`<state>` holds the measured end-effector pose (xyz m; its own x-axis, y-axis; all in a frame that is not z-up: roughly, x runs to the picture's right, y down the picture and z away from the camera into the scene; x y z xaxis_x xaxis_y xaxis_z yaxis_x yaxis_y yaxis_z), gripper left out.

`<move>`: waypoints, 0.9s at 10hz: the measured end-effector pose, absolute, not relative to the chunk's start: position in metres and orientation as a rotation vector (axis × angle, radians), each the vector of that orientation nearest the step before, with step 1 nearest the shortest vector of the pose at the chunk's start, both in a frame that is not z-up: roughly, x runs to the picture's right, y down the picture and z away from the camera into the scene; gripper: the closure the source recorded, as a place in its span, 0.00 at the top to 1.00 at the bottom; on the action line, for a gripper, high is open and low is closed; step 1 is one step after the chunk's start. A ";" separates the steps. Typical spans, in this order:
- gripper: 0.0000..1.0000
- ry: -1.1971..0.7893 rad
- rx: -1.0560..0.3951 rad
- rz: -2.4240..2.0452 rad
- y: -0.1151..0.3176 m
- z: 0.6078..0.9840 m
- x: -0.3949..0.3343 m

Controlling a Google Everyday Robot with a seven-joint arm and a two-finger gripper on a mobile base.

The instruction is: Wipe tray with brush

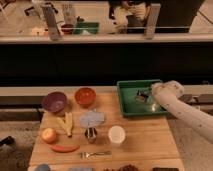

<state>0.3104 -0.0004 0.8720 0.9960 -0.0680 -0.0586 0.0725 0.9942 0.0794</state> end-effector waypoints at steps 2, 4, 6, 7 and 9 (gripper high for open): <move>0.51 -0.002 0.072 -0.058 0.000 0.866 0.311; 0.69 -0.043 0.066 -0.050 -0.001 0.864 0.306; 0.80 -0.071 0.064 -0.055 -0.002 0.862 0.301; 0.80 -0.080 0.063 -0.056 -0.001 0.861 0.299; 0.80 -0.091 0.064 -0.066 -0.001 0.863 0.293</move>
<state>0.2933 -0.0010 0.8628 0.9937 -0.0686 0.0887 0.0628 0.9958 0.0664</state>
